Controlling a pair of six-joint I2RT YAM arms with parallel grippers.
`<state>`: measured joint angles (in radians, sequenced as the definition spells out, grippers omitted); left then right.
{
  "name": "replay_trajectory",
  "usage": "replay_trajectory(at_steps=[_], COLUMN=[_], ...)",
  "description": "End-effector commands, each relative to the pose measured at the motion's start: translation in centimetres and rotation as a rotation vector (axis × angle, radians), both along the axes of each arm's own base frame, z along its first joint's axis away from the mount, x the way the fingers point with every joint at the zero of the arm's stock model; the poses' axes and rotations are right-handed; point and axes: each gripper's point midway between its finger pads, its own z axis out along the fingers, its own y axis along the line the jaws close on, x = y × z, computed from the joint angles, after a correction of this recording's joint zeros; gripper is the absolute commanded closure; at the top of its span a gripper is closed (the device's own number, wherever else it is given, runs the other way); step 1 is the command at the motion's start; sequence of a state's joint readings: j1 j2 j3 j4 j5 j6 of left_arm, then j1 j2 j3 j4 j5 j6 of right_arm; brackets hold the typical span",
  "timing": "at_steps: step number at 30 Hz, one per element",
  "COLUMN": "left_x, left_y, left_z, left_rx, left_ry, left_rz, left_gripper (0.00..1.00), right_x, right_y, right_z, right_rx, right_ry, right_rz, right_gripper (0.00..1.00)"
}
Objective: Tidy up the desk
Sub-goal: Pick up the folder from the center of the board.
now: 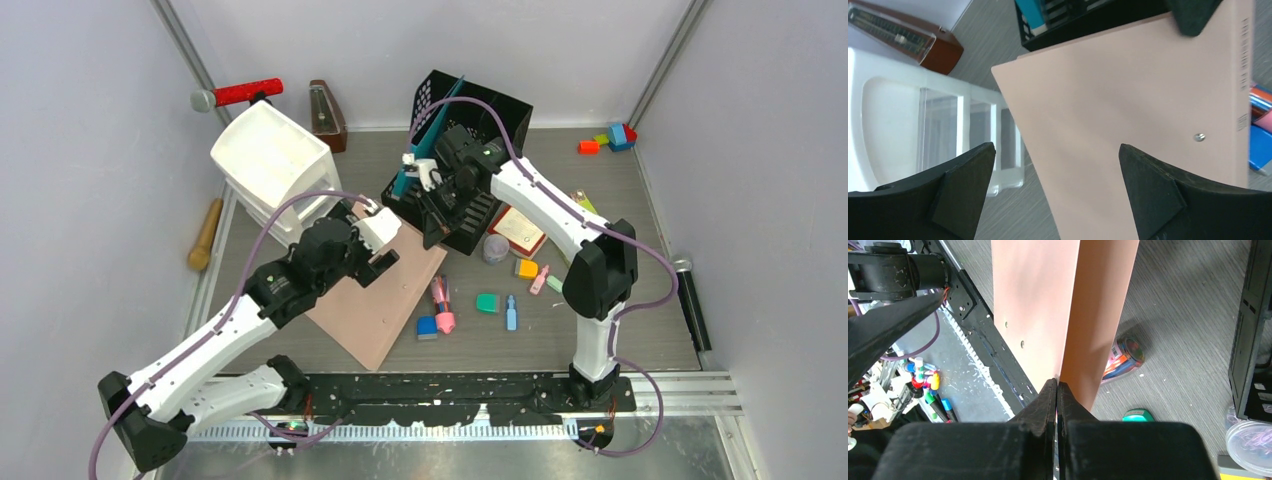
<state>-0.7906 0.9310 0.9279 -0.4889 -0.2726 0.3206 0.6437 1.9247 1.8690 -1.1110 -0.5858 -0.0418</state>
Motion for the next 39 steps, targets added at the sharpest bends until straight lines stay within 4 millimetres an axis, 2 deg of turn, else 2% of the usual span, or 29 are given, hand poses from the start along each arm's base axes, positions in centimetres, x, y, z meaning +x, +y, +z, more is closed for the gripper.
replay_trajectory(at_steps=[1,4,10,13,16,19,24,27,31,35,39], left_x=[-0.2,-0.5,-1.8,-1.8,-2.0,-2.0,-1.4,-0.5,0.9,0.1,-0.8], left_y=[1.5,1.5,-0.4,-1.8,-3.7,-5.0,-6.3,-5.7,-3.5,-1.5,0.1], left_z=[-1.2,-1.3,-1.3,-1.0,0.3,0.7,-0.7,-1.5,-1.0,-0.4,-0.2], left_rx=[0.027,0.016,-0.040,-0.092,-0.119,-0.099,-0.062,-0.005,0.048,0.047,0.054], left_ry=[0.029,0.060,0.133,0.176,0.196,0.194,0.174,0.098,-0.040,-0.031,0.024], left_rz=[0.022,-0.002,-0.100,-0.096,-0.114,-0.122,-0.083,-0.062,-0.016,-0.025,-0.041], left_gripper=[0.01,0.01,0.01,0.01,0.01,0.01,0.01,0.01,0.01,0.01,0.01], right_x=[-0.2,-0.3,0.1,0.6,1.6,2.2,2.4,2.2,1.8,1.1,0.4], right_y=[-0.7,-0.8,-0.6,-0.1,0.4,0.8,1.6,1.9,1.4,0.4,-1.0], right_z=[3.5,3.8,4.9,5.4,6.4,6.6,6.3,6.0,4.9,4.7,5.4], right_rx=[0.057,0.060,0.081,0.093,0.103,0.111,0.139,0.156,0.138,0.114,0.090], right_ry=[-0.116,-0.122,-0.106,-0.086,-0.087,-0.082,-0.032,0.003,0.000,-0.032,-0.113], right_rz=[0.029,0.031,-0.029,-0.067,-0.126,-0.166,-0.174,-0.156,-0.104,-0.045,0.041], right_gripper=[1.00,1.00,1.00,1.00,1.00,1.00,1.00,1.00,1.00,1.00,1.00])
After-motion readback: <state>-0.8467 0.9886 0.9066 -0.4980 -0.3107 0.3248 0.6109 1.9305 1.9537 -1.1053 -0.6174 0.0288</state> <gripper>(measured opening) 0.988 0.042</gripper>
